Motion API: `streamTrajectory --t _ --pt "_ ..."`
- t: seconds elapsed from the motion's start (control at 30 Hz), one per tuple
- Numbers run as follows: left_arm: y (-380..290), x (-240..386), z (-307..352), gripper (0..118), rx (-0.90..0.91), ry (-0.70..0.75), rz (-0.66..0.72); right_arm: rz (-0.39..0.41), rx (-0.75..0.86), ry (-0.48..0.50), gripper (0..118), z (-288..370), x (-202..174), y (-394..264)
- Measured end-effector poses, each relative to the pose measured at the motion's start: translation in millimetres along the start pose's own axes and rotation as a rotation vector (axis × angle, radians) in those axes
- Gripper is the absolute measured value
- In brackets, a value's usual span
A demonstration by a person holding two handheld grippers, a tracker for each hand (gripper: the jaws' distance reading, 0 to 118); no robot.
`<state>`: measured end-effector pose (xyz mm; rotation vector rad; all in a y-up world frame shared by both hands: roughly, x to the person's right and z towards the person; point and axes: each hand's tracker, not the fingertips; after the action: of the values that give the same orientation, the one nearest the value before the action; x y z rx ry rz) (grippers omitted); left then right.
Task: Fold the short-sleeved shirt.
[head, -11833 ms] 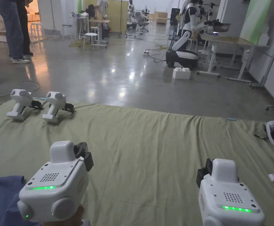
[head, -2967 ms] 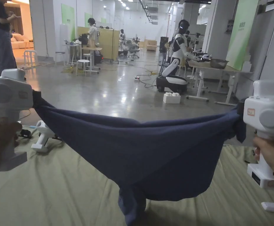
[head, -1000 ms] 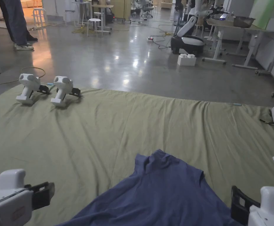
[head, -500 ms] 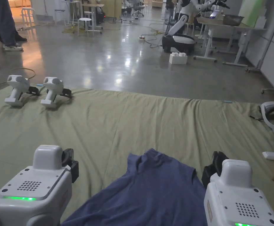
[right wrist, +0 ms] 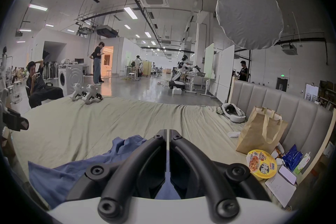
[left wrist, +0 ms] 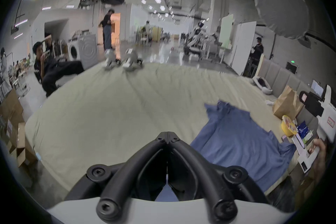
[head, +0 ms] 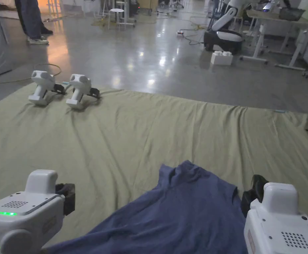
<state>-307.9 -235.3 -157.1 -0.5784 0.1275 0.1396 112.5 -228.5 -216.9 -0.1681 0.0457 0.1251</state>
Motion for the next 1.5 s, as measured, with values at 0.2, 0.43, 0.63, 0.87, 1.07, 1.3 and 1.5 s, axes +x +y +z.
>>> streamTrajectory --t 0.2,0.43,0.63,0.87,1.07,1.3,1.5 --pt "-24 -63 -24 11 -0.261 0.061 0.143 0.002 -0.070 0.024 5 -9 -2 -13" --pt "-58 -92 -42 69 -0.456 0.100 0.274 0.007 -0.122 0.038 5 -14 -4 -27" --pt "-92 -98 -70 69 -0.545 0.146 0.302 0.008 -0.156 0.044 5 -18 -3 -32" --pt "-100 -66 -75 68 -0.515 0.266 0.168 0.006 -0.206 0.050 5 -27 -4 -42" --pt "-98 -47 -74 8 -0.497 0.221 0.093 0.024 -0.255 0.071 5 -47 -11 -49" --pt "-100 -64 -58 7 -0.437 0.182 0.196 0.098 -0.396 0.168 38 -133 -8 -32" --pt "-95 -64 -52 7 -0.426 0.184 0.221 0.107 -0.603 0.288 76 -257 -14 -19"
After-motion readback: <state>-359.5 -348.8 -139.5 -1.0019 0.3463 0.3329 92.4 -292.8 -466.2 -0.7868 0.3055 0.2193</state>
